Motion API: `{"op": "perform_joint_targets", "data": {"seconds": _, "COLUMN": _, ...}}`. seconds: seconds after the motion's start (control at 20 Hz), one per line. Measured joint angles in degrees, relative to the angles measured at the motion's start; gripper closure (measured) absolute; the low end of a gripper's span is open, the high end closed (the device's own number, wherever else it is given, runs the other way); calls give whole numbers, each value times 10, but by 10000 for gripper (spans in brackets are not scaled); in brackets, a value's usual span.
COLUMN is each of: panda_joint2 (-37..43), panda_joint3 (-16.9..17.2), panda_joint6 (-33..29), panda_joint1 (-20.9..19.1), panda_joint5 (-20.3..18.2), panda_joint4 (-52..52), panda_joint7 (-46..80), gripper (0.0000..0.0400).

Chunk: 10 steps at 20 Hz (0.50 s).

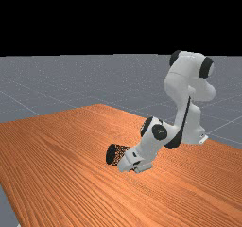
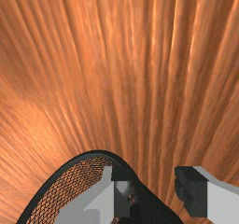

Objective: Rotate the holder till the hole upward

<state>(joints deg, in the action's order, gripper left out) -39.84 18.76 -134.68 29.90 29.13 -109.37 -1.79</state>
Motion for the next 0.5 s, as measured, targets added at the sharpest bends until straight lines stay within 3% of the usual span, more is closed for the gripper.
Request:
{"op": "perform_joint_targets", "data": {"seconds": 0.1, "panda_joint2": 0, "panda_joint3": 1, "panda_joint6": 1, "panda_joint1": -2, "panda_joint5": -2, "panda_joint4": 0, "panda_joint7": 1, "gripper": 344}}
{"op": "perform_joint_targets", "data": {"seconds": 0.2, "panda_joint2": -2, "panda_joint3": 0, "panda_joint6": 5, "panda_joint1": -3, "panda_joint5": -5, "panda_joint4": 3, "panda_joint7": 2, "gripper": 348}}
{"op": "perform_joint_targets", "data": {"seconds": 0.25, "panda_joint2": -37, "panda_joint3": -39, "panda_joint6": 11, "panda_joint1": -54, "panda_joint5": -59, "panda_joint4": 75, "panda_joint7": -70, "gripper": 348}}
{"op": "perform_joint_targets", "data": {"seconds": 0.3, "panda_joint2": -24, "panda_joint3": -72, "panda_joint6": -2, "panda_joint1": -87, "panda_joint5": -98, "panda_joint4": 65, "panda_joint7": -115, "gripper": 351}}
{"op": "perform_joint_targets", "data": {"seconds": 0.35, "panda_joint2": -14, "panda_joint3": -151, "panda_joint6": 10, "panda_joint1": -160, "panda_joint5": -202, "panda_joint4": 60, "panda_joint7": -227, "gripper": 376}}
{"op": "perform_joint_targets", "data": {"seconds": 0.45, "panda_joint2": 10, "panda_joint3": -189, "panda_joint6": 78, "panda_joint1": -203, "panda_joint5": -298, "panda_joint4": 67, "panda_joint7": -325, "gripper": 369}}
{"op": "perform_joint_targets", "data": {"seconds": 0.5, "panda_joint2": 38, "panda_joint3": -179, "panda_joint6": 90, "panda_joint1": -201, "panda_joint5": -315, "panda_joint4": 60, "panda_joint7": -338, "gripper": 366}}
